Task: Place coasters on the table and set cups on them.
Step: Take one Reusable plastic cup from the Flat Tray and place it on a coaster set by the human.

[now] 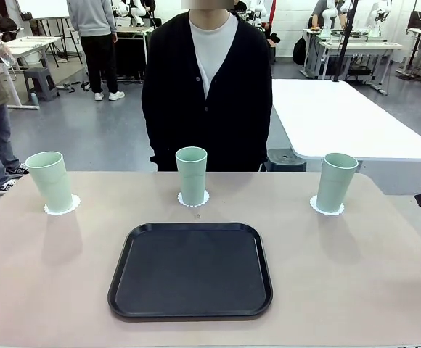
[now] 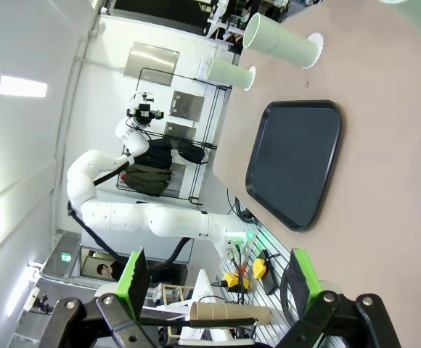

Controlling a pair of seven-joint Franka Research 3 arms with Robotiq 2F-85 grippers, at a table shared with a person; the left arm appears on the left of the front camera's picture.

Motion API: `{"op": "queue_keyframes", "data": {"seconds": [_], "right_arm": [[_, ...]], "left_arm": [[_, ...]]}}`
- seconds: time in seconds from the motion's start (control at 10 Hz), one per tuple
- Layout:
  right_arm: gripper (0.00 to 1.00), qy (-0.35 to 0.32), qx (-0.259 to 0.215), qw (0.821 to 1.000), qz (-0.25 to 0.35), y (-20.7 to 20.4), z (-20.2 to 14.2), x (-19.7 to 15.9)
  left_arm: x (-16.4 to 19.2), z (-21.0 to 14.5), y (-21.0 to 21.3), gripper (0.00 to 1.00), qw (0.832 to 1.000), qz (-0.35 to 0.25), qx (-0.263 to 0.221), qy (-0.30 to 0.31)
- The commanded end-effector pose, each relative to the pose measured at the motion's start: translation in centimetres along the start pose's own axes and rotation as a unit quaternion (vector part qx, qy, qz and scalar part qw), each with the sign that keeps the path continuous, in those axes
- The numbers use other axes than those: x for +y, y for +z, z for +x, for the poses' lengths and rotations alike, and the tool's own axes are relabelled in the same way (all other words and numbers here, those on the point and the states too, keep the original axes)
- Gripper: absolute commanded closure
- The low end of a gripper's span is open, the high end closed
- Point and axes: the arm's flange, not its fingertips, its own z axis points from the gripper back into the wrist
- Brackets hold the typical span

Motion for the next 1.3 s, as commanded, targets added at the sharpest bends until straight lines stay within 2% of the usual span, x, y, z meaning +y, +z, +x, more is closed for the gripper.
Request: {"op": "queue_keyframes", "data": {"seconds": [0.0, 0.3, 0.5, 0.9, 1.1, 1.2], "right_arm": [[0.0, 0.004, 0.0, 1.0, 0.003, 0.0, 0.0, 0.0], [0.0, 0.004, 0.0, 1.0, 0.003, 0.0, 0.0, 0.0], [0.0, 0.004, 0.0, 1.0, 0.003, 0.0, 0.0, 0.0], [0.0, 0.004, 0.0, 1.0, 0.003, 0.0, 0.0, 0.0], [0.0, 0.004, 0.0, 1.0, 0.003, 0.0, 0.0, 0.0], [0.0, 0.004, 0.0, 1.0, 0.003, 0.0, 0.0, 0.0]], "left_arm": [[1.9, 1.7, 2.6, 0.0, 1.0, -0.01, 0.003, 0.013], [4.7, 3.1, 5.7, 0.0, 0.999, -0.03, 0.036, -0.002], [6.5, 3.4, 6.6, 0.0, 0.998, -0.005, 0.06, -0.008], [6.3, 2.0, 7.9, 0.0, 0.996, 0.033, 0.083, -0.021], [5.5, 1.5, 7.5, 0.0, 0.995, 0.028, 0.093, -0.032], [7.5, 1.8, 5.5, 0.0, 0.997, 0.033, 0.068, -0.008]]}}
